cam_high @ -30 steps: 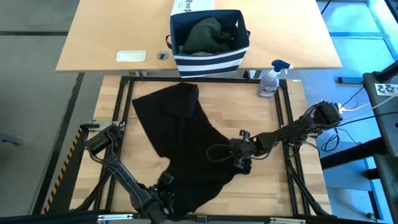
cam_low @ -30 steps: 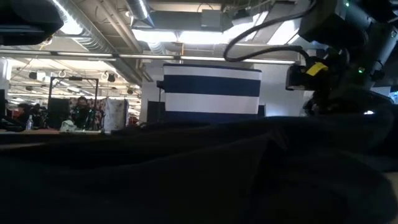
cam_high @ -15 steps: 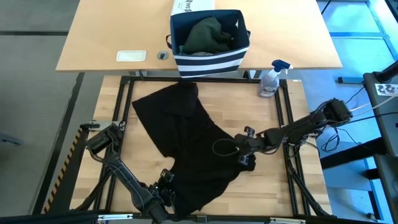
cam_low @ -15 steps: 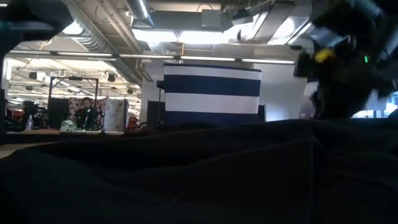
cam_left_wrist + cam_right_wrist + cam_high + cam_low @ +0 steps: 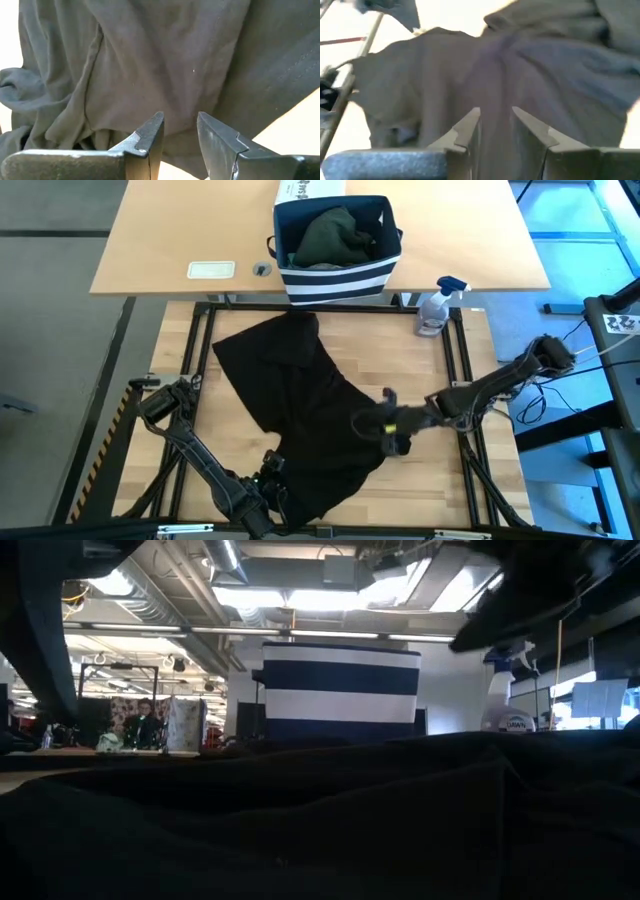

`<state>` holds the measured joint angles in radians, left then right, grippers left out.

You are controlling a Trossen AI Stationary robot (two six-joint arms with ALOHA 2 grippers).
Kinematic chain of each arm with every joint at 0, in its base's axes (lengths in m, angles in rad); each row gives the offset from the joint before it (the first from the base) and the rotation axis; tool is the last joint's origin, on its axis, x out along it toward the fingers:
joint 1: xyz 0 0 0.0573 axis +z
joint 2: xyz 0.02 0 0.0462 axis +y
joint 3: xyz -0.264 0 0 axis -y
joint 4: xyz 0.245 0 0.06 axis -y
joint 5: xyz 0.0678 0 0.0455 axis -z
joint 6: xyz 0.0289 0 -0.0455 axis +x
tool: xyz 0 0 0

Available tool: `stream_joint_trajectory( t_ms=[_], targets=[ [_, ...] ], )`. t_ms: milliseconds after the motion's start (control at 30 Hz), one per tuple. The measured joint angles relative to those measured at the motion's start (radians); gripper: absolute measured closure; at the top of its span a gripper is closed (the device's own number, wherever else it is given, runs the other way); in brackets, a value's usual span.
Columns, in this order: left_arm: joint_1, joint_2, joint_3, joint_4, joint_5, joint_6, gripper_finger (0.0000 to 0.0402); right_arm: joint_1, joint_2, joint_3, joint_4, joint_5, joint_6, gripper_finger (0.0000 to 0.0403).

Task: Fold Laundry from Bin
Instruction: Fold the black shirt

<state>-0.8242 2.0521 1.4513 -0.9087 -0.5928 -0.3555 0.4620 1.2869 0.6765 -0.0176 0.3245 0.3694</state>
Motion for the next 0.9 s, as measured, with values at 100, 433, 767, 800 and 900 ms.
stream_joint_trajectory(
  t_ms=[100, 433, 767, 800, 900],
  targets=[
    [0.0, 0.0, -0.01, 0.005, -0.015, -0.016, 0.0289, 0.074, 0.064, 0.01, 0.126, 0.043, -0.067, 0.0296],
    [-0.001, -0.048, -0.13, 0.137, 0.007, -0.047, 0.0289, 0.198, 0.42, 0.341, 0.005, 0.121, -0.18, 0.0296],
    [-0.014, -0.053, -0.151, 0.171, 0.026, -0.024, 0.0289, 0.242, 0.661, 0.56, -0.083, 0.08, -0.251, 0.0296],
    [-0.014, -0.053, -0.151, 0.172, 0.024, -0.024, 0.0289, 0.246, 0.681, 0.579, -0.084, 0.074, -0.258, 0.0296],
    [-0.014, -0.053, -0.151, 0.174, 0.03, -0.024, 0.0289, 0.249, 0.737, 0.632, -0.089, 0.042, -0.298, 0.0296]
  ],
)
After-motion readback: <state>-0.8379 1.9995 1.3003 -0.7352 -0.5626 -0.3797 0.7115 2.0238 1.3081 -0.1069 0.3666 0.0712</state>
